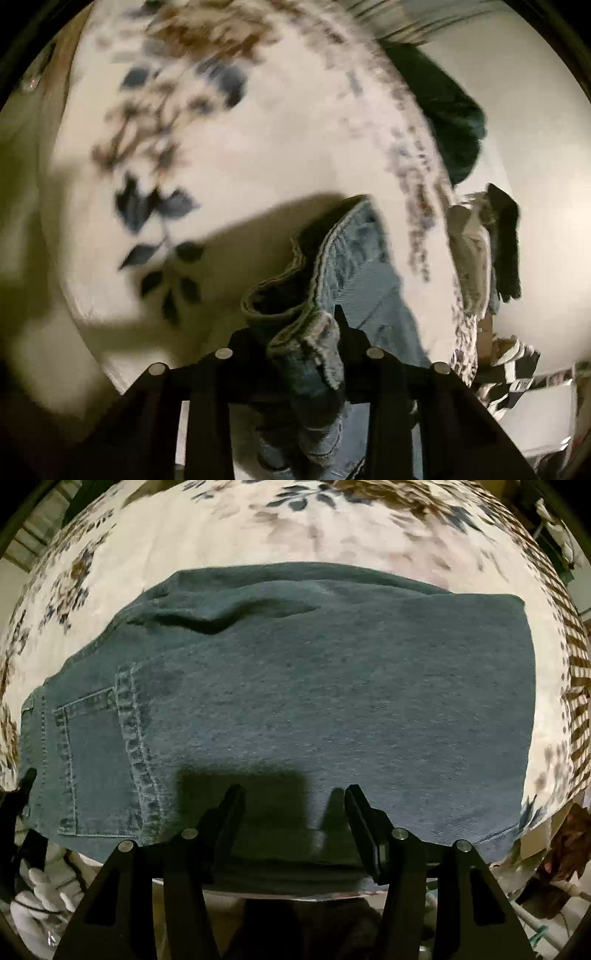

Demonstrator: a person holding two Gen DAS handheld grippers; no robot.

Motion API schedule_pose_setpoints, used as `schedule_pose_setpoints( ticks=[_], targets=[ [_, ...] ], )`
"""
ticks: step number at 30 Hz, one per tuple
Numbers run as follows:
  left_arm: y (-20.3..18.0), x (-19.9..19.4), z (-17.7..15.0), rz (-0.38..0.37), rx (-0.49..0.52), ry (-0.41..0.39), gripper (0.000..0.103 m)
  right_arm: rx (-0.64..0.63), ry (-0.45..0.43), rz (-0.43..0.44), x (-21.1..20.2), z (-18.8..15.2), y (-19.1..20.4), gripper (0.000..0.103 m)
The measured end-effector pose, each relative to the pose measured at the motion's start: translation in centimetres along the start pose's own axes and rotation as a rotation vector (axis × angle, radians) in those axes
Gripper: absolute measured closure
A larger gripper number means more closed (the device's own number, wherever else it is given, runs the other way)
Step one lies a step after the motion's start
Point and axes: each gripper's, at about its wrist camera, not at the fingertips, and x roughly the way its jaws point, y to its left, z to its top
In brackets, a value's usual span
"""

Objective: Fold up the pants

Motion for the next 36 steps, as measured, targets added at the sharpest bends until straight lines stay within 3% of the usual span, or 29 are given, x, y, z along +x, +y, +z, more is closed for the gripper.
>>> schedule_pose_setpoints(
  ticks=[3, 9, 13, 16, 22, 25, 28, 30, 34, 35, 36],
  targets=[
    [-2.1, -2.3, -0.3, -0.022, 0.086, -0.036, 0.076, 0.017, -0.014, 0.010, -0.6, -0.2, -1.3, 0.044],
    [-12.5, -7.8, -3.1, -0.161, 0.335, -0.080, 0.079, 0.065, -0.041, 0.028, -2.3, -0.3, -6.0, 0.044],
    [-18.9, -8.8, -7.3, -0.272, 0.467, -0.018, 0.081, 0.133, -0.064, 0.039, -4.2, -0.6, -10.9, 0.044],
    [-23.4, -6.9, -12.3, -0.323, 0.596, 0.070, 0.081, 0.180, -0.084, 0.029, -5.3, -1.1, -15.0, 0.044],
    [-27.4, 0.1, -23.0, -0.323, 0.788, 0.276, 0.082, 0.307, -0.110, -0.007, -7.5, -4.0, -24.7, 0.044],
    [-27.4, 5.3, -28.5, -0.254, 0.885, 0.406, 0.081, 0.362, -0.086, -0.011, -7.0, -5.1, -28.7, 0.044],
    [-26.9, 8.1, -31.3, -0.173, 0.963, 0.475, 0.080, 0.386, -0.059, 0.029, -6.1, -5.3, -30.3, 0.044],
    [-27.0, 8.7, -31.8, -0.171, 0.974, 0.515, 0.072, 0.375, -0.053, 0.064, -6.0, -5.2, -30.7, 0.043],
    [-28.0, 8.1, -30.9, -0.178, 0.878, 0.598, 0.072, 0.333, -0.083, 0.194, -6.3, -4.2, -30.0, 0.020],
    [-28.1, 7.3, -30.6, -0.185, 0.870, 0.587, 0.060, 0.313, -0.089, 0.230, -6.4, -3.7, -29.6, 0.020],
    [-28.3, 6.5, -30.5, -0.172, 0.883, 0.567, 0.034, 0.298, -0.096, 0.253, -6.5, -3.3, -29.2, 0.020]
  ],
)
